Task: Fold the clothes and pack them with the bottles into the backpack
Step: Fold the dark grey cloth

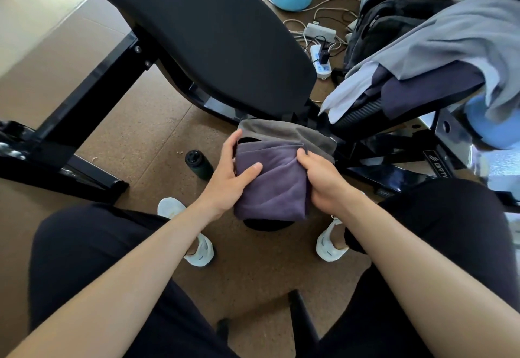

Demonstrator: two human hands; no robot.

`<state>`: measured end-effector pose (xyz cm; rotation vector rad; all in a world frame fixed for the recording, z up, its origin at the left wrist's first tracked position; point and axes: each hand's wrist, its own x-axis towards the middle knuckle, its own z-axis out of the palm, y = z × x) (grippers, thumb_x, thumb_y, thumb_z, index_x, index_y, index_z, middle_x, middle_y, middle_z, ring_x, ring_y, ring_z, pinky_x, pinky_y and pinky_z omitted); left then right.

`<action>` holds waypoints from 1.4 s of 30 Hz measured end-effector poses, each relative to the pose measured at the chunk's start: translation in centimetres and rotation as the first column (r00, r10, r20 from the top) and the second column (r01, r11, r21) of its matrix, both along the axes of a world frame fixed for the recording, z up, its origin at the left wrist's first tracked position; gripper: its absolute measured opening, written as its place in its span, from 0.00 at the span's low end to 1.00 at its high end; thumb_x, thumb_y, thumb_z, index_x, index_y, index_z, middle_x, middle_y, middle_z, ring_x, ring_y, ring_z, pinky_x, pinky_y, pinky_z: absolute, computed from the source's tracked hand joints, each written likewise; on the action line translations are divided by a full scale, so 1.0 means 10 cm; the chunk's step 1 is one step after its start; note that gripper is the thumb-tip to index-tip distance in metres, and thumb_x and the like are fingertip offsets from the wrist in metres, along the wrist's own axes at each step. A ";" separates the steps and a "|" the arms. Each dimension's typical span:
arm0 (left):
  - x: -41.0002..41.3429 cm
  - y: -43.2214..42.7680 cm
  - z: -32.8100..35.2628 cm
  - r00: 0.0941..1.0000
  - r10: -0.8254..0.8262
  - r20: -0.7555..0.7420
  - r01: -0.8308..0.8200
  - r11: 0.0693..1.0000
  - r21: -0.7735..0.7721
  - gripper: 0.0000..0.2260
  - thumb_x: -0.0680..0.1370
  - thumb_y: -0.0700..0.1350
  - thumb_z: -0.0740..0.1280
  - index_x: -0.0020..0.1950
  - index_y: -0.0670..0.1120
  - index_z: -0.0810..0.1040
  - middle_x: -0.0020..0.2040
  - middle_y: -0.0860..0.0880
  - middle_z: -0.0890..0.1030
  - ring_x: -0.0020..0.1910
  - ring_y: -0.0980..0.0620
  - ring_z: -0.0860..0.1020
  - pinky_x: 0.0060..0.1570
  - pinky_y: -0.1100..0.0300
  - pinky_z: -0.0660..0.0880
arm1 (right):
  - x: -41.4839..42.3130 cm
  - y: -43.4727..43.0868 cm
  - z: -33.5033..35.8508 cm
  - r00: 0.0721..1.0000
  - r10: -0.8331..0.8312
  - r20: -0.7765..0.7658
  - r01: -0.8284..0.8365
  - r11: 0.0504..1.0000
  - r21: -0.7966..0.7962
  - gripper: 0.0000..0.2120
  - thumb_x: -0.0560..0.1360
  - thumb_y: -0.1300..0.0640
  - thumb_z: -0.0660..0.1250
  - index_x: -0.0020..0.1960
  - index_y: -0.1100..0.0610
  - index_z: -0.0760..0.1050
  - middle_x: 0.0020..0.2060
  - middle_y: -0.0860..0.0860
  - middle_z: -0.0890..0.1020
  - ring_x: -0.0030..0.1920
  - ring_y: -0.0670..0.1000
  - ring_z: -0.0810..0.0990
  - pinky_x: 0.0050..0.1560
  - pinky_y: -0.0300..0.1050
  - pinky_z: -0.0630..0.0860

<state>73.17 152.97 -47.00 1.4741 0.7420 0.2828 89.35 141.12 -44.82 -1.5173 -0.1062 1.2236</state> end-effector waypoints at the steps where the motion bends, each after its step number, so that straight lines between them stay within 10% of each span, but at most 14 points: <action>1: 0.00 0.01 0.00 1.000 0.006 0.026 -0.006 1.000 0.024 0.30 0.81 0.47 0.69 0.77 0.60 0.57 0.71 0.54 0.73 0.66 0.56 0.78 0.61 0.59 0.79 | 0.00 0.00 -0.03 1.000 0.002 0.021 -0.001 1.000 -0.018 0.13 0.86 0.50 0.58 0.62 0.54 0.78 0.58 0.54 0.85 0.58 0.53 0.84 0.64 0.51 0.78; 6: -0.01 0.02 0.00 0.996 0.009 0.088 -0.017 0.996 0.090 0.11 0.83 0.40 0.66 0.61 0.52 0.69 0.57 0.49 0.79 0.53 0.53 0.81 0.49 0.57 0.79 | 0.04 -0.04 -0.10 0.980 0.194 0.047 -0.195 0.981 0.003 0.17 0.82 0.43 0.65 0.66 0.51 0.75 0.60 0.52 0.84 0.60 0.52 0.84 0.66 0.54 0.77; 10: -0.04 0.11 -0.05 0.998 0.037 0.046 -0.044 0.987 0.151 0.03 0.82 0.42 0.67 0.53 0.49 0.75 0.51 0.45 0.80 0.50 0.49 0.80 0.49 0.51 0.78 | 0.06 -0.11 -0.15 0.891 0.425 0.158 -0.437 0.898 0.047 0.42 0.64 0.57 0.84 0.73 0.50 0.69 0.65 0.48 0.81 0.66 0.50 0.80 0.69 0.56 0.75; 17: -0.09 0.40 0.03 0.997 0.083 -0.009 -0.082 0.996 0.016 0.08 0.83 0.41 0.66 0.44 0.44 0.73 0.62 0.47 0.83 0.48 0.59 0.81 0.38 0.64 0.78 | 0.14 -0.14 -0.12 0.867 0.482 0.130 -0.495 0.862 0.107 0.42 0.63 0.67 0.80 0.72 0.53 0.69 0.65 0.50 0.81 0.65 0.51 0.81 0.67 0.51 0.77; 22: -0.13 0.53 0.05 0.930 0.363 0.046 -0.361 0.931 -0.059 0.13 0.80 0.42 0.71 0.40 0.49 0.70 0.49 0.47 0.84 0.41 0.52 0.82 0.34 0.61 0.78 | 0.15 -0.14 -0.08 0.866 0.495 0.073 -0.500 0.851 0.159 0.40 0.64 0.68 0.77 0.72 0.53 0.69 0.66 0.54 0.80 0.66 0.55 0.80 0.67 0.55 0.77; 27: -0.13 0.51 0.04 0.936 0.324 -0.138 -0.349 0.910 -0.225 0.14 0.76 0.57 0.73 0.51 0.48 0.76 0.50 0.46 0.82 0.41 0.51 0.82 0.44 0.54 0.78 | 0.14 -0.12 -0.09 0.916 0.402 -0.011 -0.389 0.891 0.233 0.37 0.66 0.69 0.75 0.72 0.54 0.69 0.67 0.56 0.80 0.66 0.57 0.80 0.65 0.55 0.77; 32: -0.10 0.23 0.04 0.962 -0.059 -0.267 -0.100 0.831 -0.547 0.33 0.70 0.71 0.69 0.63 0.48 0.79 0.52 0.49 0.86 0.49 0.51 0.86 0.51 0.50 0.80 | 0.13 -0.10 -0.10 0.941 0.330 -0.078 -0.289 0.901 0.323 0.36 0.69 0.72 0.73 0.74 0.59 0.67 0.67 0.60 0.79 0.67 0.59 0.79 0.65 0.55 0.77; 35: -0.06 0.05 -0.03 0.983 -0.111 -0.146 -0.011 0.758 -0.652 0.35 0.70 0.68 0.73 0.72 0.52 0.74 0.66 0.49 0.82 0.64 0.48 0.81 0.65 0.46 0.75 | 0.10 -0.09 -0.12 0.946 0.316 -0.069 -0.278 0.903 0.327 0.35 0.69 0.71 0.73 0.73 0.59 0.68 0.67 0.60 0.79 0.67 0.59 0.79 0.67 0.55 0.77; 42: -0.01 0.08 -0.11 0.981 0.164 -0.100 -0.192 0.873 -0.448 0.23 0.76 0.54 0.74 0.67 0.43 0.78 0.60 0.45 0.85 0.60 0.45 0.83 0.65 0.44 0.77 | 0.11 -0.08 -0.24 0.977 0.207 -0.049 -0.199 0.971 0.135 0.30 0.73 0.71 0.72 0.72 0.54 0.71 0.64 0.54 0.82 0.63 0.57 0.82 0.62 0.60 0.80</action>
